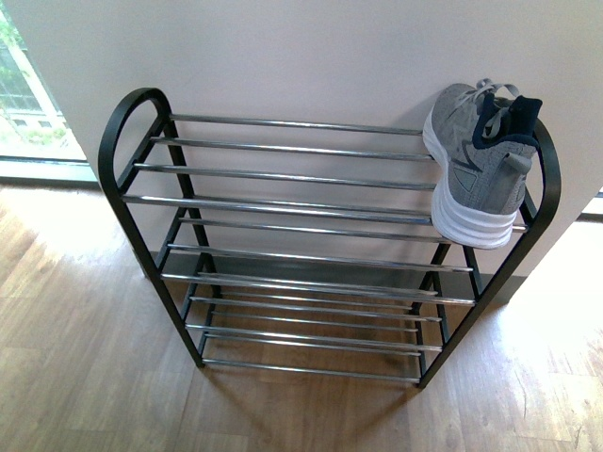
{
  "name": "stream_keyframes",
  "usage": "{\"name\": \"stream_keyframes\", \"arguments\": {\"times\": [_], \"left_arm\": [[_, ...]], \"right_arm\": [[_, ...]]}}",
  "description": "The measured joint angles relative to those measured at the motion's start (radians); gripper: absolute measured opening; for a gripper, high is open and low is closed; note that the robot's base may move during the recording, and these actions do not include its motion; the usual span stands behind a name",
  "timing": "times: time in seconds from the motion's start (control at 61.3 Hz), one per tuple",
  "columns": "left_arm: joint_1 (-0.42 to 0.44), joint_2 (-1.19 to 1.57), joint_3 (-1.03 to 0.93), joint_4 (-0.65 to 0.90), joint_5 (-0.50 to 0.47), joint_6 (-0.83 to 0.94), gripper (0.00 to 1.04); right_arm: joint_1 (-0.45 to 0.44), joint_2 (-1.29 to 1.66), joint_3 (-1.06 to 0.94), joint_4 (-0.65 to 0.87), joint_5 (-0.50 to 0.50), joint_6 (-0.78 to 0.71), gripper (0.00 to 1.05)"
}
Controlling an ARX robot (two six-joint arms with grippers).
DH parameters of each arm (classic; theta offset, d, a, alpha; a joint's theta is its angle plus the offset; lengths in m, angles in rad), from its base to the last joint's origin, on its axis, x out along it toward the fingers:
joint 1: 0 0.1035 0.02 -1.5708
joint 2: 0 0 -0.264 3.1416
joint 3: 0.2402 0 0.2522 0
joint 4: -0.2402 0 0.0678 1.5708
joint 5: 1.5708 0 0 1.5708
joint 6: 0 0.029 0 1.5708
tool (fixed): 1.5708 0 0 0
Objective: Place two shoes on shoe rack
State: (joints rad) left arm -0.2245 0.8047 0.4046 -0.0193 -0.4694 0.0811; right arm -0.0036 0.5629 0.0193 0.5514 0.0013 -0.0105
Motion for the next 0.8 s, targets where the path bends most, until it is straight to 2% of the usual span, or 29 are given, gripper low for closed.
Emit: {"name": "stream_keyframes", "arguments": {"times": [0.359,0.799], "left_arm": [[0.0,0.0,0.0,0.0,0.0,0.0,0.02],[0.0,0.0,0.0,0.0,0.0,0.0,0.02]], "right_arm": [[0.0,-0.182,0.0,-0.171,-0.001,0.0,0.01],[0.0,-0.326,0.0,-0.312,-0.001,0.0,0.01]]}}
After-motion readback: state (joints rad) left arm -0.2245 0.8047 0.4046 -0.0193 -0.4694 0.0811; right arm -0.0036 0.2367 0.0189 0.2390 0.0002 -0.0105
